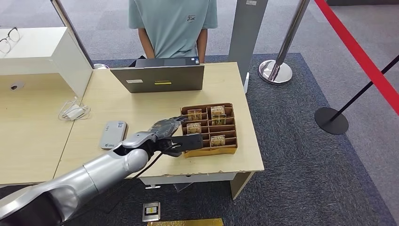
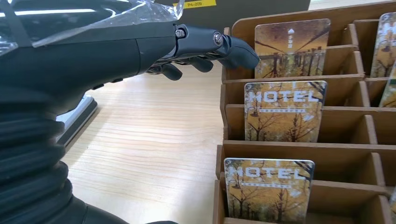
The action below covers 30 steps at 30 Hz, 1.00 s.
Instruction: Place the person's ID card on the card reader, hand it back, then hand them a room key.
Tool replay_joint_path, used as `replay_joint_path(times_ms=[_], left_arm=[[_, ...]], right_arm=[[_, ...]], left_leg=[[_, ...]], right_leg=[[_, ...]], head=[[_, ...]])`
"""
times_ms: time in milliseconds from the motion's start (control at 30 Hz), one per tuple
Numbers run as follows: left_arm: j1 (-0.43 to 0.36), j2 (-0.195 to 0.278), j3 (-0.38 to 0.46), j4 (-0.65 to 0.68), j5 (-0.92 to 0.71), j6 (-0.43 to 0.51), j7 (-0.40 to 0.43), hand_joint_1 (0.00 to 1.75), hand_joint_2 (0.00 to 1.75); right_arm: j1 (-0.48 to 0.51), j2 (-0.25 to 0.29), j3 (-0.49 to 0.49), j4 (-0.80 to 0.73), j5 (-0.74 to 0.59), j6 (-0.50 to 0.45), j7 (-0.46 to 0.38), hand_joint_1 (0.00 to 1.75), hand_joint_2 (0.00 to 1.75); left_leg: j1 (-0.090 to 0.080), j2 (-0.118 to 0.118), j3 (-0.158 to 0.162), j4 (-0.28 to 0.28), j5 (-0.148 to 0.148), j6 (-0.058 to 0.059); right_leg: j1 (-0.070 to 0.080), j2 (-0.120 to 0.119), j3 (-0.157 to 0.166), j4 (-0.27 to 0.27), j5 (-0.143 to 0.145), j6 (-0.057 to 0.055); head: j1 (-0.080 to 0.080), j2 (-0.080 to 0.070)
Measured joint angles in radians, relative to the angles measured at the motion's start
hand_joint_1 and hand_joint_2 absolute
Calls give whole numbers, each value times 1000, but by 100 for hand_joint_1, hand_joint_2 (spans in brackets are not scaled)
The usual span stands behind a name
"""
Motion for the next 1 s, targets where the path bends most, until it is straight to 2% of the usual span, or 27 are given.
replay_joint_path(times_ms=[400, 667, 967, 1000], left_arm=[[20, -13, 1, 33, -55, 64, -39, 0, 175], [35, -54, 3, 49, -37, 58, -96, 0, 175], [44, -92, 3, 71, -41, 68, -109, 0, 175], [44, -95, 3, 73, -41, 68, -109, 5, 175]], right_arm=[[0, -8, 2, 0, 11, 3, 0, 0, 0], [0, -7, 9, 0, 15, 5, 1, 0, 0], [0, -7, 18, 0, 15, 5, 7, 0, 0], [0, -7, 18, 0, 15, 5, 7, 0, 0]], left_leg=[[0, 0, 0, 0, 0, 0], [0, 0, 0, 0, 0, 0], [0, 0, 0, 0, 0, 0], [0, 0, 0, 0, 0, 0]], right_leg=[[0, 0, 0, 0, 0, 0], [0, 0, 0, 0, 0, 0], [0, 0, 0, 0, 0, 0], [0, 0, 0, 0, 0, 0]], head=[[0, 0], [0, 0], [0, 0], [0, 0]])
